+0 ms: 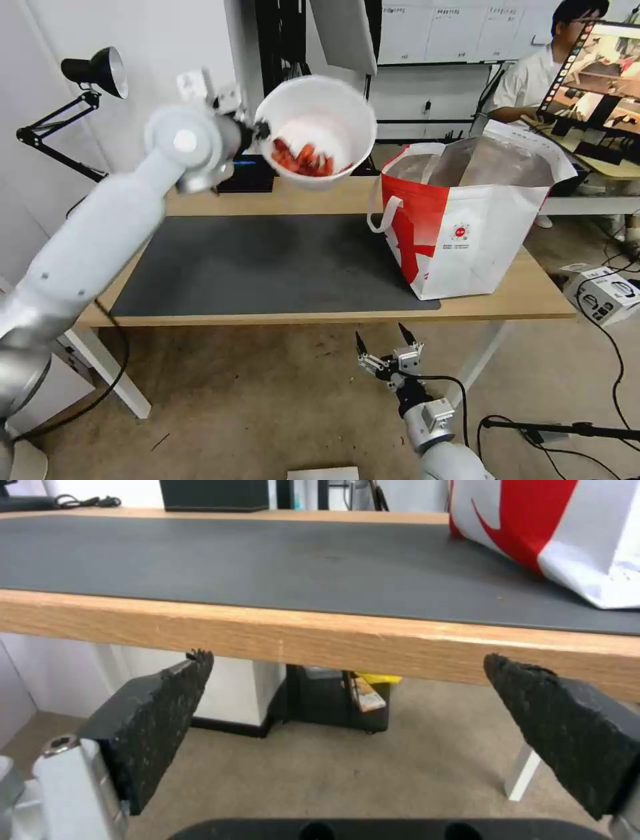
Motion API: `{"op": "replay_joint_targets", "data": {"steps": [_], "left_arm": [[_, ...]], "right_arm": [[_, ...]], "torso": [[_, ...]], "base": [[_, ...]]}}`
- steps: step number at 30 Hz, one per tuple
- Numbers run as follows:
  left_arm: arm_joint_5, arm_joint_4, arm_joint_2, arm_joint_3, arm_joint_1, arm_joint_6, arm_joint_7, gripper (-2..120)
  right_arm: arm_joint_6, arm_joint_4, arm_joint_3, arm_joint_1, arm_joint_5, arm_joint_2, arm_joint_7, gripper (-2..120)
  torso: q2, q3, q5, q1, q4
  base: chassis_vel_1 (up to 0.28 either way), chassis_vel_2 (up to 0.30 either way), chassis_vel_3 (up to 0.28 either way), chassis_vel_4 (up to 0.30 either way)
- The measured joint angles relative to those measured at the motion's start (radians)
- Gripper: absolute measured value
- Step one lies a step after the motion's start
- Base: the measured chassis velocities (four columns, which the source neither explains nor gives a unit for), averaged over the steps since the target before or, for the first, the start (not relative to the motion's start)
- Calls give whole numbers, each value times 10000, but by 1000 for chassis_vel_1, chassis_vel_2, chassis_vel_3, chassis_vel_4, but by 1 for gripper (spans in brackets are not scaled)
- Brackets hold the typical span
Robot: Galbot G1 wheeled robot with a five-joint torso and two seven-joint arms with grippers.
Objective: Pick up the trash from the table and place it into the takeout bag.
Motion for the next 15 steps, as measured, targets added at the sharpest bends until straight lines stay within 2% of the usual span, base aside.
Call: {"op": "replay_joint_targets", "data": {"steps": [5, 7, 9, 15], "left_arm": [[-20, 350, -608, 306, -461, -46, -33, 0], [-23, 635, -1080, 628, -801, -198, -50, 0], [-23, 718, -1200, 697, -874, -233, -57, 0], [49, 1540, -2224, 1116, -1264, -466, -156, 0]], "right_arm": [[-1, -12, 74, -27, 0, -5, 0, 100], [-1, -26, 104, -43, 1, -2, 0, 100], [-1, -30, 107, -51, 2, 5, 0, 100], [-1, -68, 117, -165, -25, 101, -1, 100]], "torso": [[0, 0, 0, 0, 1], [0, 0, 2, 0, 0], [0, 0, 1, 0, 0], [0, 0, 1, 0, 0]], "base": [[0, 0, 0, 0], [0, 0, 0, 0], [0, 0, 0, 0], [0, 0, 0, 0]]}}
